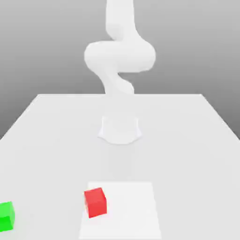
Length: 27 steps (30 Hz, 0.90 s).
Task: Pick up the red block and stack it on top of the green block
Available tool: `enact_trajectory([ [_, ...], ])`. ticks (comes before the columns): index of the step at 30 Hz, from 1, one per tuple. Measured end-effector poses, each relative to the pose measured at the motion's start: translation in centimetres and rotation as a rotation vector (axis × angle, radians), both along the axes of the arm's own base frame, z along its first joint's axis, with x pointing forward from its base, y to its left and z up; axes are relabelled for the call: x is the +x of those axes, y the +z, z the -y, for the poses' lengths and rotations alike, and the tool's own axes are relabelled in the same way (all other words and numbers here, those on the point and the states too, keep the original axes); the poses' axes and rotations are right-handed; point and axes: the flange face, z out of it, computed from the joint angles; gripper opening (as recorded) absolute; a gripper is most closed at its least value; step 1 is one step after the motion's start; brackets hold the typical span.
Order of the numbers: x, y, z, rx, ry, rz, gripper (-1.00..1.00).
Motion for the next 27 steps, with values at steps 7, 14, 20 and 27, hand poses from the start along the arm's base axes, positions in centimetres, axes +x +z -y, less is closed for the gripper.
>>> enact_trajectory([
  [7, 6.5, -15.1, 2.3, 0.197, -0.301, -0.234, 0.0],
  [14, 7.3, -30.5, 4.3, 0.328, -0.639, -0.446, 0.0],
  [20, 3.9, -42.7, 6.0, 0.388, -0.964, -0.607, 0.0],
  [27, 2.8, -51.3, 6.0, 0.392, -1.035, -0.641, -1.0],
])
